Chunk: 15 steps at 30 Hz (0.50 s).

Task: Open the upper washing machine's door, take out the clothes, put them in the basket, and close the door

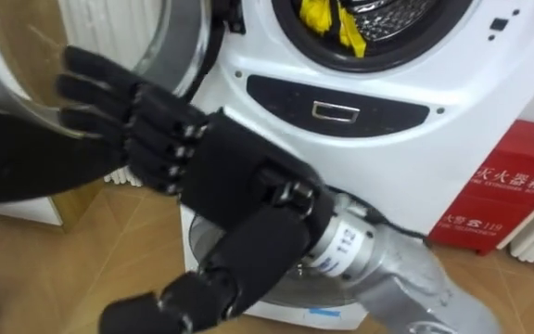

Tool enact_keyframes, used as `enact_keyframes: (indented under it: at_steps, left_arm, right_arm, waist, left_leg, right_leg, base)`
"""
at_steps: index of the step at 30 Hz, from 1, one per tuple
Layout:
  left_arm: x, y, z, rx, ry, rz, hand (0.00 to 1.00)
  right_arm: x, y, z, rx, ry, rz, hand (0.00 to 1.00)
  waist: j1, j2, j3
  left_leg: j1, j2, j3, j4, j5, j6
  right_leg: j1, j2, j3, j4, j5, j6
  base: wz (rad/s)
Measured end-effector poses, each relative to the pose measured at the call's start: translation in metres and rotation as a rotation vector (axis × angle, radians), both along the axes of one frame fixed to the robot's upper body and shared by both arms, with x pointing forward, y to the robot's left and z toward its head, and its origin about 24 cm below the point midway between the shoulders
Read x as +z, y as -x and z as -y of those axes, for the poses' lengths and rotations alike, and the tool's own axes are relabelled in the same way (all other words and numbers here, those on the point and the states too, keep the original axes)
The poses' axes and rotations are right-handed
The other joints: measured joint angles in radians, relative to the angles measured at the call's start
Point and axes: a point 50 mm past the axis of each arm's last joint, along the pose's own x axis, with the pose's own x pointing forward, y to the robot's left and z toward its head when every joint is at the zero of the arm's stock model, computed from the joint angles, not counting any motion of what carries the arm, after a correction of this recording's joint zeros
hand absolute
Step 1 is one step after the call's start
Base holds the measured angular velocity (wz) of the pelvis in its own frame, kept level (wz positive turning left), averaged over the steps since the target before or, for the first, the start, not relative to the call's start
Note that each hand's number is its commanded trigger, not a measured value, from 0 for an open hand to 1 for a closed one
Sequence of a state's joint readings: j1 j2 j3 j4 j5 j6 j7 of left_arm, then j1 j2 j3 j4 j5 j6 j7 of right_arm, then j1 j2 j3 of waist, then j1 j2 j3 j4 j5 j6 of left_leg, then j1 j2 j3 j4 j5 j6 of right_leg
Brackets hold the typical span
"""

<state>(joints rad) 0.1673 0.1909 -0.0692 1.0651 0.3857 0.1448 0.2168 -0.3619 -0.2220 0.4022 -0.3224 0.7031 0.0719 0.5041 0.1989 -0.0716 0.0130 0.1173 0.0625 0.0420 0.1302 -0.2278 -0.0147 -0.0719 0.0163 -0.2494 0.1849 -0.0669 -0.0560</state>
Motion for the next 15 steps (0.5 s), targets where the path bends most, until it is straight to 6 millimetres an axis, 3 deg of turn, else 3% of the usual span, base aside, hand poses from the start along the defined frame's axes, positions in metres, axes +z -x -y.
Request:
enact_keyframes:
  at_steps: [6,8,15]
  left_arm:
    - [0.001,0.001,-0.002,0.035,-0.01,0.01,0.0]
    - [0.0,0.004,-0.001,0.051,-0.011,0.008,0.0]
    - [0.0,0.005,-0.001,0.066,-0.008,0.015,0.0]
  right_arm:
    - [0.002,0.01,0.003,0.009,0.023,0.022,0.0]
    - [0.008,0.012,0.007,-0.008,0.024,0.058,0.0]
    - [0.019,0.004,0.025,-0.146,0.01,0.104,0.0]
  waist:
    - [-0.015,0.004,-0.012]
    - [-0.019,0.001,-0.0201]
    - [-0.029,-0.004,-0.0209]
  left_leg:
    - [0.001,0.002,0.01,0.001,-0.006,0.0]
    - [0.001,0.002,0.009,0.003,-0.006,-0.001]
    - [0.027,0.002,0.007,0.002,-0.006,-0.001]
  right_leg:
    - [0.0,0.003,0.006,0.003,0.001,-0.001]
    - [0.002,0.003,0.006,0.003,0.001,-0.001]
    - [0.028,0.002,0.006,0.003,0.001,-0.001]
  base:
    - [-0.02]
    - [0.0]
    - [0.0]
